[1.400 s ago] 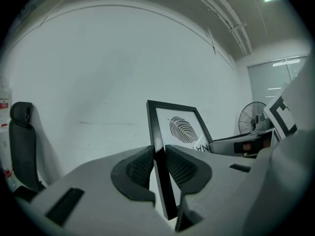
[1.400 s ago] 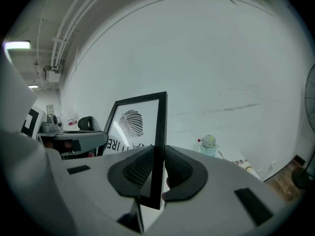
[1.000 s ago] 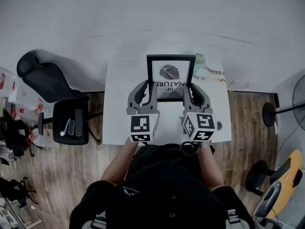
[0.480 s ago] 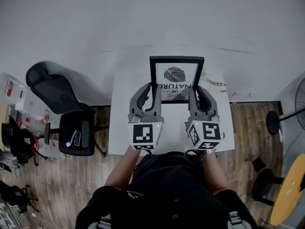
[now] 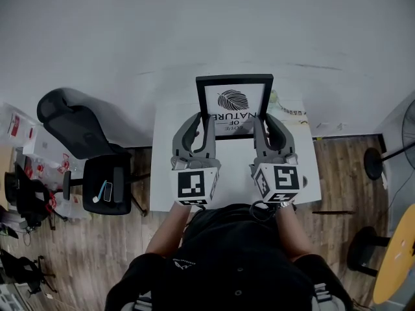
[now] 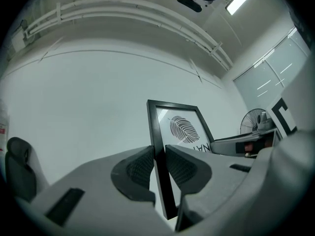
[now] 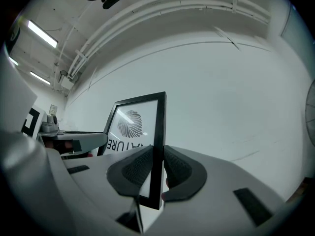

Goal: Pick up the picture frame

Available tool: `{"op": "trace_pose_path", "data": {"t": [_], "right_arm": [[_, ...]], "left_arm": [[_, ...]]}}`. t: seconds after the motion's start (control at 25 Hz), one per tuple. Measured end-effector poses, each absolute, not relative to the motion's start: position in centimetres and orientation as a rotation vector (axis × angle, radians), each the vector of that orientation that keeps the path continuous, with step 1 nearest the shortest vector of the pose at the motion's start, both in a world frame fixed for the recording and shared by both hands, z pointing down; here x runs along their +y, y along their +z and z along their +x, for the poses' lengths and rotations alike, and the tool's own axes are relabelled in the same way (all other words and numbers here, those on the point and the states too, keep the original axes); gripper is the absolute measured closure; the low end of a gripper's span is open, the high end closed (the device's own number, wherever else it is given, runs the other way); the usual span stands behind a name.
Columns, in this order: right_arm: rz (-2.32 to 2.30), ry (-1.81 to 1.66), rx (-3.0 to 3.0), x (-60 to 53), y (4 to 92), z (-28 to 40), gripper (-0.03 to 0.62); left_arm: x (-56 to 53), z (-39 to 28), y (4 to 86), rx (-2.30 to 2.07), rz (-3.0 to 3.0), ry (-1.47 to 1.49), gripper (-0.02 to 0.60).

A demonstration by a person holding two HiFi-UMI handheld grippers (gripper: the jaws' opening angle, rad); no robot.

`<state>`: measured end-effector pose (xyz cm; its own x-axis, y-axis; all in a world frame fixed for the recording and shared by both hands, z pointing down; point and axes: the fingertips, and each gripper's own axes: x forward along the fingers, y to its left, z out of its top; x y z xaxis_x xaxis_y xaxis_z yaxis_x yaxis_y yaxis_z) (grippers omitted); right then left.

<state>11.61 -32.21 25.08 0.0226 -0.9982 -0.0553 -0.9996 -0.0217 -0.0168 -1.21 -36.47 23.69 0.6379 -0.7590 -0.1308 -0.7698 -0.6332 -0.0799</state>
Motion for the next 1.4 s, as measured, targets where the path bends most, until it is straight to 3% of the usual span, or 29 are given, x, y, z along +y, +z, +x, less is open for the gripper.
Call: {"op": "trace_pose_path", "data": {"t": [1.4], "right_arm": [[-2.253,-0.003,2.165,-33.0,27.1,12.1,0.528]], "left_arm": [[-37.3,-0.6,25.9,1.270,-2.768,0.099,0.505]]}}
